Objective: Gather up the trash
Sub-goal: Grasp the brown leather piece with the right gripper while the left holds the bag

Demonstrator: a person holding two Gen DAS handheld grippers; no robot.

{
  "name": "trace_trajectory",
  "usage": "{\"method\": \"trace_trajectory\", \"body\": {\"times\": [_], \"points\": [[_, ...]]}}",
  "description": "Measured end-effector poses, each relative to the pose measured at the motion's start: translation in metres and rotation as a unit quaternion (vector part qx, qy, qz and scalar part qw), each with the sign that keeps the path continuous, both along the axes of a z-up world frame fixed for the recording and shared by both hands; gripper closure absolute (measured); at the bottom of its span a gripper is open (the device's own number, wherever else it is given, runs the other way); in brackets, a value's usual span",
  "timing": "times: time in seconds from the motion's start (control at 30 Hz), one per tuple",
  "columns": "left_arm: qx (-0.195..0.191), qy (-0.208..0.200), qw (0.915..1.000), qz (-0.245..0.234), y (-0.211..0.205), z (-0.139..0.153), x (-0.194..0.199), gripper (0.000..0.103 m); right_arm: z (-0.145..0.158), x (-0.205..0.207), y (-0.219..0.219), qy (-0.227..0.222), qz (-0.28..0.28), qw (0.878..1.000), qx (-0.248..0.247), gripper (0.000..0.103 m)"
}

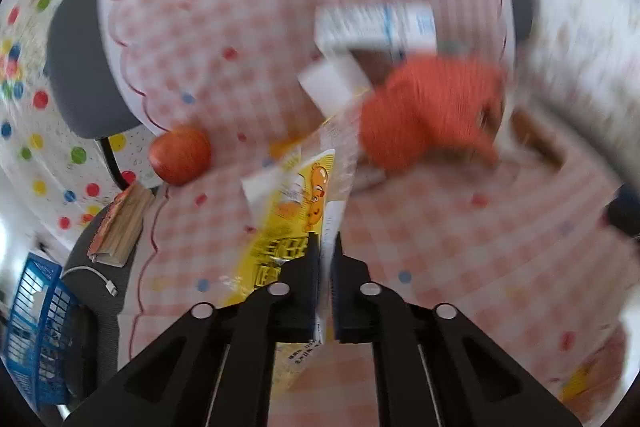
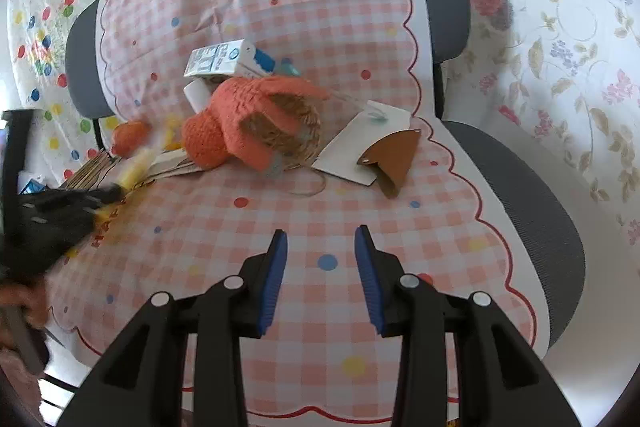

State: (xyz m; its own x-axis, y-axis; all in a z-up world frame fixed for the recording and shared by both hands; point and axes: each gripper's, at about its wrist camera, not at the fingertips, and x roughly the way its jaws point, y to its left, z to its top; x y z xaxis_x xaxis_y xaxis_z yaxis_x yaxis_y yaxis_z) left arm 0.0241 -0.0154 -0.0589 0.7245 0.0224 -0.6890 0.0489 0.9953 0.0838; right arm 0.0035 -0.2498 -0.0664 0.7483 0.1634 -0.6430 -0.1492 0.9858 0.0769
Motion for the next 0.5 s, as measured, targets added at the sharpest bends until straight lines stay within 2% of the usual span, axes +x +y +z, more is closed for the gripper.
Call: {"method": "trace_trajectory", "body": {"times": [0.07, 0.13, 0.23, 0.3, 0.33, 0.5], "points": [[-0.058, -0.025, 0.998, 0.002, 0.029, 0.024, -0.012, 0.101, 0.001, 0.001, -0.001, -0.001, -0.004, 1.0, 0.003, 0.068], [-0.123, -0.037, 0.9917, -0.005, 0.053, 0.043, -0.019, 0.101, 0.002, 0.002, 0.0, -0.002, -0.005, 1.0, 0.004, 0.068], [-0.239, -0.027, 0.9703, -0.029, 0.085, 0.063, -0.025, 0.101, 0.003, 0.005, 0.003, -0.001, -0.003, 1.0, 0.007, 0.068], [-0.276, -0.013, 0.9603, -0.037, 0.09, 0.063, -0.025, 0.101, 0.004, 0.006, 0.007, -0.001, -0.001, 1.0, 0.006, 0.068], [-0.277, -0.011, 0.9601, -0.036, 0.089, 0.06, -0.024, 0.1, 0.004, 0.006, 0.008, -0.001, 0.0, 1.0, 0.005, 0.068], [-0.215, 0.02, 0.9763, -0.017, 0.073, 0.028, -0.014, 0.098, 0.002, 0.01, 0.015, 0.002, 0.001, 1.0, -0.002, 0.064]]}}
